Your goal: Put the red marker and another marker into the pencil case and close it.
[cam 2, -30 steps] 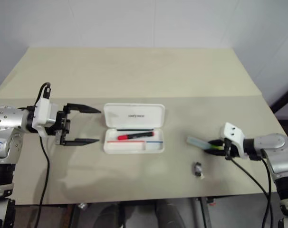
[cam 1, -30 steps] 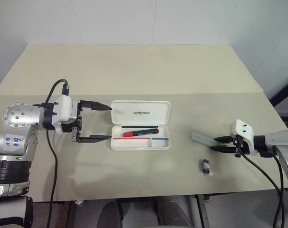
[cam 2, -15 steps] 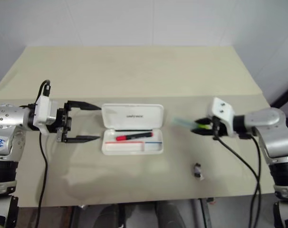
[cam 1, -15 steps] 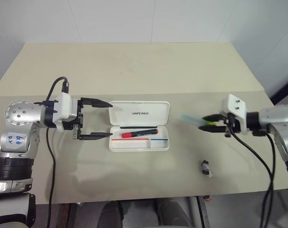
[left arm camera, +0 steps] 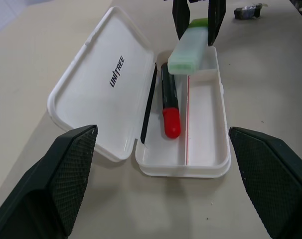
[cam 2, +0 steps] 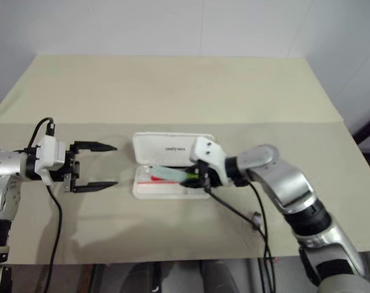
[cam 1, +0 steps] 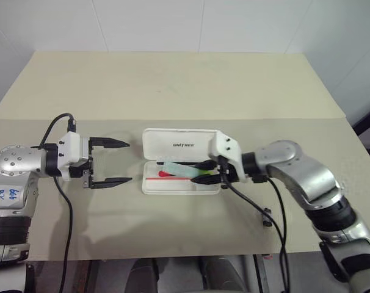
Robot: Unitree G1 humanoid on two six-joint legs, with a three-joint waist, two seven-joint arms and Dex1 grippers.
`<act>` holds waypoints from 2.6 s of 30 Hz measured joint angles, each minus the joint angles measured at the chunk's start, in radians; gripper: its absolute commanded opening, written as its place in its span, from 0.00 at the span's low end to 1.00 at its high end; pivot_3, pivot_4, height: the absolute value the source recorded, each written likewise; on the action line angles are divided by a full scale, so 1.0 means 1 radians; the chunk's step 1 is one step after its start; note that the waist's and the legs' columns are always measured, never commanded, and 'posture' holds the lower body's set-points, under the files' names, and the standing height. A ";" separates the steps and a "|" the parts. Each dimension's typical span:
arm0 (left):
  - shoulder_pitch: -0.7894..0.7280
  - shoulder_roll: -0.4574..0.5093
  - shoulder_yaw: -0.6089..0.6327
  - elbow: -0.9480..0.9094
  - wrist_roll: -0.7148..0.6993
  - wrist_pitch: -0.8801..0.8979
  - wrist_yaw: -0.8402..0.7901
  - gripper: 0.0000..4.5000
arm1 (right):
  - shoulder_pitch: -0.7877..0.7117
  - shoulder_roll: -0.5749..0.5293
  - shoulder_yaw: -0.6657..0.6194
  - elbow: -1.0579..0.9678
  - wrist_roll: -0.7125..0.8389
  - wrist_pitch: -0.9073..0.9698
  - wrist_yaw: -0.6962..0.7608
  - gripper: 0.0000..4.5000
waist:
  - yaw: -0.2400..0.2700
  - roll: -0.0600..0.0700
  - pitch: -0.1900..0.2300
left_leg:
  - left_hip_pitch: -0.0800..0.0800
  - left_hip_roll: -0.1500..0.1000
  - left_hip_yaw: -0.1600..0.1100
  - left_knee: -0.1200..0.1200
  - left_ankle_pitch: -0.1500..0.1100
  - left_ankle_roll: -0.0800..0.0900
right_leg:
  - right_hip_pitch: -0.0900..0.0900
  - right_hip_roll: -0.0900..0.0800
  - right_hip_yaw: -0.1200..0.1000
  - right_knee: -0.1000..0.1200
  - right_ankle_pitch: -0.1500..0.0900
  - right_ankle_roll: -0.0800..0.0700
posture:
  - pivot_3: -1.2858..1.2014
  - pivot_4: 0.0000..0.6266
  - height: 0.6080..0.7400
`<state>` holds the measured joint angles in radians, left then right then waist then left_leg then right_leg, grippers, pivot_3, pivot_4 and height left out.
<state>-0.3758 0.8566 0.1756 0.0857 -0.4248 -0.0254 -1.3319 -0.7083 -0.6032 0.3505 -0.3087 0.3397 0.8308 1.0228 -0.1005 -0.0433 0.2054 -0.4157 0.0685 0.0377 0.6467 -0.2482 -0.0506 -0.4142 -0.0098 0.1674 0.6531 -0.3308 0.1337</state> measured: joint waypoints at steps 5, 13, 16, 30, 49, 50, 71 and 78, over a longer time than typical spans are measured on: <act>0.034 0.016 0.017 -0.031 0.000 0.007 0.022 1.00 | -0.029 0.032 0.047 0.003 -0.008 0.021 -0.009 0.25 | -0.001 0.000 0.000 | 0.000 0.000 0.000 0.000 0.000 0.000 | 0.000 0.000 0.000 0.000 0.000 0.000 | 0.52 0.24 1.00; 0.051 0.017 0.018 -0.043 -0.001 0.019 0.030 1.00 | -0.036 0.068 0.152 0.008 -0.013 0.010 0.011 0.25 | -0.004 0.000 0.000 | 0.000 0.000 0.000 0.000 0.000 0.000 | 0.000 0.000 0.000 0.000 0.000 0.000 | 0.52 0.24 1.00; 0.052 0.017 0.018 -0.048 -0.001 0.021 0.032 1.00 | -0.058 0.075 0.158 0.058 -0.044 -0.024 0.011 0.25 | -0.010 -0.001 0.000 | 0.000 0.000 0.000 0.000 0.000 0.000 | 0.000 0.000 0.000 0.000 0.000 0.000 | 0.52 0.24 1.00; 0.072 0.017 0.018 -0.077 -0.003 0.037 0.052 1.00 | -0.082 0.106 0.172 0.155 -0.119 -0.115 0.051 0.25 | -0.011 -0.001 0.000 | -0.001 0.000 0.000 0.000 0.000 0.000 | -0.001 0.000 -0.001 0.000 -0.001 0.000 | 0.52 0.24 1.00; 0.092 0.018 0.044 -0.112 -0.006 0.056 0.081 1.00 | -0.075 0.143 0.191 0.234 -0.163 -0.184 0.084 0.64 | -0.012 -0.001 0.000 | 0.000 0.000 0.000 0.000 0.000 0.000 | -0.001 0.000 -0.001 0.001 -0.001 0.000 | 0.52 0.24 1.00; 0.092 0.018 0.044 -0.113 -0.006 0.058 0.084 1.00 | -0.077 0.148 0.191 0.236 -0.164 -0.194 0.088 0.71 | -0.013 -0.001 0.000 | 0.000 0.000 0.000 0.000 0.000 0.000 | -0.001 0.000 -0.001 0.001 -0.001 0.000 | 0.52 0.24 1.00; 0.003 -0.088 -0.089 -0.196 -0.034 0.134 0.090 1.00 | 0.027 -0.124 -0.132 -0.084 0.067 0.069 0.129 1.00 | 0.017 -0.001 -0.001 | -0.003 0.000 -0.002 0.000 0.000 0.000 | -0.001 0.000 -0.002 -0.001 -0.001 0.000 | 0.52 0.24 1.00; -0.049 -0.202 -0.186 -0.198 -0.043 0.188 0.104 1.00 | 0.181 -0.274 -0.489 -0.219 0.177 0.456 -0.046 1.00 | 0.019 -0.001 -0.001 | -0.003 -0.001 -0.001 0.002 0.000 0.001 | 0.000 0.000 0.000 0.000 0.000 0.001 | 0.52 0.24 1.00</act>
<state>-0.4247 0.6544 -0.0101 -0.1124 -0.4680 0.1625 -1.2282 -0.5275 -0.8777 -0.1383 -0.5273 0.5171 1.2863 0.9769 -0.0817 -0.0445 0.2047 -0.4183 0.0670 0.0362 0.6483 -0.2478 -0.0500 -0.4145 -0.0101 0.1670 0.6527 -0.3307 0.1348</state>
